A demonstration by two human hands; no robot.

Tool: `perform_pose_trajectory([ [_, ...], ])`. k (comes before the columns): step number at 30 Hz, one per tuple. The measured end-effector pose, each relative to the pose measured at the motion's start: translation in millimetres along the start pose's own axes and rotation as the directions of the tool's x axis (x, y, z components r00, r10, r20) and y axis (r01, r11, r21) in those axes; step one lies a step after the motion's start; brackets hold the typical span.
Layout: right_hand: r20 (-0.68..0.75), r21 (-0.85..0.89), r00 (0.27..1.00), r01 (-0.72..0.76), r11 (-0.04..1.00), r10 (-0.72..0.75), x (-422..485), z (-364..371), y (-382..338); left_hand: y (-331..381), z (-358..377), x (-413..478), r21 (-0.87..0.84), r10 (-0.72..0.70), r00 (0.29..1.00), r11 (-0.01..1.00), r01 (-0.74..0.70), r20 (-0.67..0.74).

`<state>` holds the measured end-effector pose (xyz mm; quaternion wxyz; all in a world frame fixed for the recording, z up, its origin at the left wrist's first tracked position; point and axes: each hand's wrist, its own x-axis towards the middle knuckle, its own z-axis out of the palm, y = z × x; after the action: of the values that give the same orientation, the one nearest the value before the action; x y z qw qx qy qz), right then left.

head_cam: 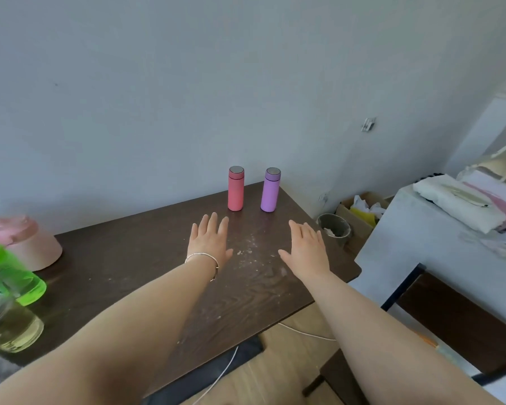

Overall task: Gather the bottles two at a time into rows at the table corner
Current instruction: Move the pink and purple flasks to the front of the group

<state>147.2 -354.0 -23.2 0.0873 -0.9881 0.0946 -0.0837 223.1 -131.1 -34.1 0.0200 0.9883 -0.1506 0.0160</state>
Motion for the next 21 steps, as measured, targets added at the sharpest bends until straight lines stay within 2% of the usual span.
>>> perform_pose_trajectory([
  [8, 0.022, -0.003, 0.995, -0.095, 0.995, 0.095, 79.8, 18.7, -3.8, -16.5, 11.4, 87.8, -0.097, -0.005, 0.999, 0.995, 0.009, 0.04],
  [16, 0.076, 0.197, 0.962, -0.274, 0.941, 0.264, 147.6, 43.1, 1.6, -37.0, 28.1, 151.9, -0.11, -0.029, 0.998, 0.993, 0.035, 0.053],
  [21, 0.081, 0.253, 0.965, -0.262, 0.931, 0.249, 204.8, 68.4, 16.5, -35.2, 46.5, 196.4, -0.08, -0.046, 0.994, 0.995, 0.054, 0.095],
])
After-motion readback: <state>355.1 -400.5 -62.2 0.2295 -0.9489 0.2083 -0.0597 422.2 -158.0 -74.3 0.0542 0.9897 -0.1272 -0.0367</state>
